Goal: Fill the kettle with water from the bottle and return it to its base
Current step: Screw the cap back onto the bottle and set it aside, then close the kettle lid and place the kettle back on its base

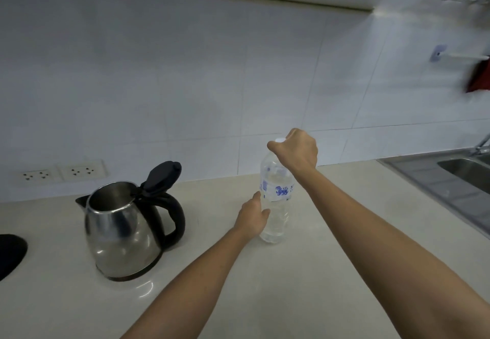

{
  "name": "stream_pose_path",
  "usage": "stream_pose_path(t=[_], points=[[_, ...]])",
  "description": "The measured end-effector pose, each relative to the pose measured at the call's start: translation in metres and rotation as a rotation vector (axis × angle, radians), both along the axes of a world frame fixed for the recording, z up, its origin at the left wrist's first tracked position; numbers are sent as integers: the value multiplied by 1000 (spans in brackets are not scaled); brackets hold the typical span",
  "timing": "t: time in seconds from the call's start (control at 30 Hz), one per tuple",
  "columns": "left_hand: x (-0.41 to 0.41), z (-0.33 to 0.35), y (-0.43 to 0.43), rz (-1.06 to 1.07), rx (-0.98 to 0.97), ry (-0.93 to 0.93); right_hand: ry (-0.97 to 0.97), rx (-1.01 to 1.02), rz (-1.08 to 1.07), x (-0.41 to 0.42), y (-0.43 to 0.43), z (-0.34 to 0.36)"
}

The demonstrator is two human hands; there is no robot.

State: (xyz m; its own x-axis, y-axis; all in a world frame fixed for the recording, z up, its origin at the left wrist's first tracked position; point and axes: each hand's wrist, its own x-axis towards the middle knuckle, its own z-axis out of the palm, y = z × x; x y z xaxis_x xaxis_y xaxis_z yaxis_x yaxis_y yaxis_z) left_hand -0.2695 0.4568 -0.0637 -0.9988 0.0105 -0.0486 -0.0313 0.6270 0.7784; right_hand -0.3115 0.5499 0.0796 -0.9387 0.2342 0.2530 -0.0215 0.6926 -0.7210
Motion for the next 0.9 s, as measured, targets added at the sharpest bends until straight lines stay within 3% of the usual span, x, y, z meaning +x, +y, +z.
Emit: stream_pose_path(t=[0.6, 0.77, 0.9], points=[[20, -3, -17, -199, -13, -40, -49, -50, -96, 5, 9, -22], [63, 0, -70, -162, -104, 213, 161, -89, -170, 43, -27, -44], [97, 2, -131, 26, -103, 485, 129, -178, -23, 72, -78, -65]])
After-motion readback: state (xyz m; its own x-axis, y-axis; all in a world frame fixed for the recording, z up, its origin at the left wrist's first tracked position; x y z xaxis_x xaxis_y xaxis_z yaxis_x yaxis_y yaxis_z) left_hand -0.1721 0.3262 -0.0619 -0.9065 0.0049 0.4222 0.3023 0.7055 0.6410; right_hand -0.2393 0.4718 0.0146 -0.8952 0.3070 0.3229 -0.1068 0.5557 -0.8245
